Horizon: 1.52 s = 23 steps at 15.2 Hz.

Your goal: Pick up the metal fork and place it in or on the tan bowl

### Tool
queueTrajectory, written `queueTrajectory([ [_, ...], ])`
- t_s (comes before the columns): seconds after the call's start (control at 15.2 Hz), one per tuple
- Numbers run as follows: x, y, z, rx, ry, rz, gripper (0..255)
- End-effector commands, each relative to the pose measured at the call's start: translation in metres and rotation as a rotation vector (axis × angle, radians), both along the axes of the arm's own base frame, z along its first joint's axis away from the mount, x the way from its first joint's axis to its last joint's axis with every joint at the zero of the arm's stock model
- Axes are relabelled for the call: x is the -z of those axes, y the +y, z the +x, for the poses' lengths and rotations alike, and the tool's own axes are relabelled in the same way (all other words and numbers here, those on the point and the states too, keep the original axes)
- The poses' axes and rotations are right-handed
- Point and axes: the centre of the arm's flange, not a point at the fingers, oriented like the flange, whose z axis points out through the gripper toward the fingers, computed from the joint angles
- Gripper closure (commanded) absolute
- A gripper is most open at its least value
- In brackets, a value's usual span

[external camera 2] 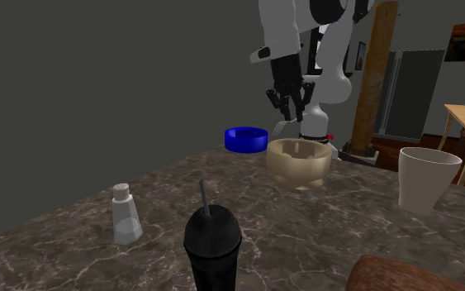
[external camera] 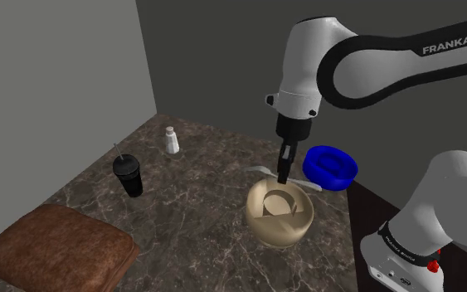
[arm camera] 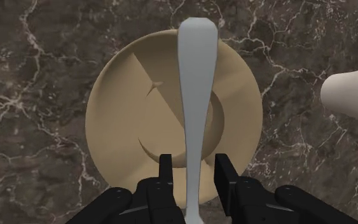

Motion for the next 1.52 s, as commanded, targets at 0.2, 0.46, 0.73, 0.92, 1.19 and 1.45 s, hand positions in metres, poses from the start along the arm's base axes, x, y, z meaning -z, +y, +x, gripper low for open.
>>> queueTrajectory([
  [0.2, 0.015, 0.002, -0.030, 0.001, -0.001, 0.000, 255],
  [0.46, 0.037, 0.002, -0.030, 0.001, -0.001, 0.000, 255],
  [0.73, 0.057, 0.002, -0.030, 0.001, -0.001, 0.000, 255],
  [0.92, 0.057, 0.002, -0.030, 0.001, -0.001, 0.000, 255],
  [1.19, 0.057, 0.002, -0.030, 0.001, -0.001, 0.000, 255],
  [1.45, 0.057, 0.002, -0.030, 0.001, -0.001, 0.000, 0],
])
